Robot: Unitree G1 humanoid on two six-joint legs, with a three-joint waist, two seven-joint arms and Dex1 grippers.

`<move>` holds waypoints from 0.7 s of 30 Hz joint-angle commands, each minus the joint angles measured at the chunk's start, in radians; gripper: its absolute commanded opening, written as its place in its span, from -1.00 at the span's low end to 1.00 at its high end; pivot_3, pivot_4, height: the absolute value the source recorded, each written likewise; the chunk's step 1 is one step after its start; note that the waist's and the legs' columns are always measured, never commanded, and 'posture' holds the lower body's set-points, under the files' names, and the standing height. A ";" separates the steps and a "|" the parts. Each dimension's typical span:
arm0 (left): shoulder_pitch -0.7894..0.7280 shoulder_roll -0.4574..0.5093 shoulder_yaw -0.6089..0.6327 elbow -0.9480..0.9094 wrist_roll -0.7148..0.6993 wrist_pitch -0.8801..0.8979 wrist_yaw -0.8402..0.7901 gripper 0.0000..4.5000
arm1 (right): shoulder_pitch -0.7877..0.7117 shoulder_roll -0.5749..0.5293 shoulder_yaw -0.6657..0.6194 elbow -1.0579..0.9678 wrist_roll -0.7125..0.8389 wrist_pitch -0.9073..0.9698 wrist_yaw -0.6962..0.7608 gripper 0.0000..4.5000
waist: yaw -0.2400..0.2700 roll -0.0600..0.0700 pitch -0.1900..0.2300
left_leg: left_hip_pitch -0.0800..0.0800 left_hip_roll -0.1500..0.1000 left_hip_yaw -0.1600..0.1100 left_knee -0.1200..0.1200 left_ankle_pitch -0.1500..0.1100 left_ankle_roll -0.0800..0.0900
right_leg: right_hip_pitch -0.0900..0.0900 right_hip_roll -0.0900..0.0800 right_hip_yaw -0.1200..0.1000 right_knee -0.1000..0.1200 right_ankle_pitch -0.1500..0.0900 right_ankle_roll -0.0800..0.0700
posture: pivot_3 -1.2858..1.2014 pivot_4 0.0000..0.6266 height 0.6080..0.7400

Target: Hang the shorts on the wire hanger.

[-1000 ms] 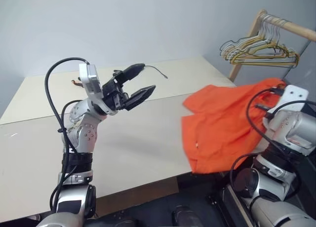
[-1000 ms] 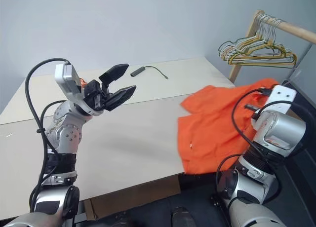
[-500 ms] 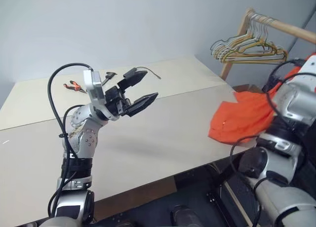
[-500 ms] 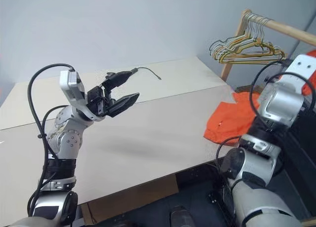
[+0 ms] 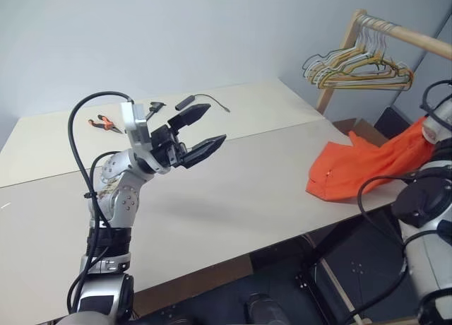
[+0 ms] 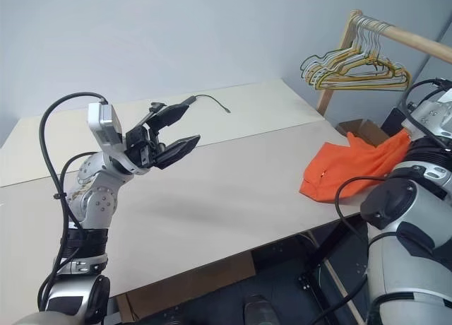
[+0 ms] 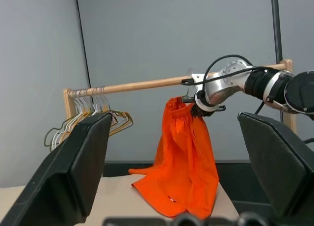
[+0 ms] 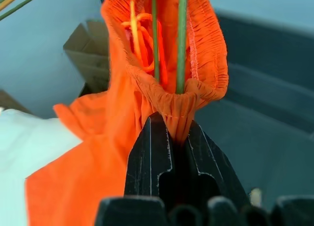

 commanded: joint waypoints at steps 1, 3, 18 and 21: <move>-0.007 0.007 0.000 -0.031 0.005 -0.020 -0.001 0.98 | -0.052 -0.041 -0.004 0.047 0.049 -0.041 -0.021 -1.00 | 0.001 0.000 0.000 | 0.000 0.000 0.000 0.000 0.000 0.000 | 0.000 0.000 0.000 0.000 0.000 0.000 | -0.05 -1.00 1.00; -0.006 0.007 0.001 -0.031 0.001 -0.019 -0.006 0.98 | -0.054 -0.051 0.002 0.077 0.063 -0.044 -0.033 -1.00 | 0.002 0.000 0.000 | 0.000 0.000 0.000 0.000 0.000 0.000 | 0.001 0.000 0.000 0.000 0.000 0.000 | -0.05 -1.00 1.00; -0.004 -0.004 0.017 -0.041 -0.042 -0.022 -0.044 1.00 | -0.034 -0.053 0.074 0.104 0.078 -0.071 -0.071 -0.10 | 0.005 0.000 0.000 | 0.000 0.000 0.000 0.000 0.000 0.000 | 0.001 0.000 0.000 0.000 0.000 0.000 | -0.04 -1.00 1.00; -0.002 -0.008 0.019 -0.042 -0.036 -0.029 -0.037 1.00 | -0.028 -0.048 0.084 0.099 0.080 -0.077 -0.093 0.37 | 0.006 0.000 0.000 | 0.000 0.000 0.000 0.000 0.000 0.000 | 0.001 0.000 0.000 0.000 0.000 0.000 | -0.04 -1.00 1.00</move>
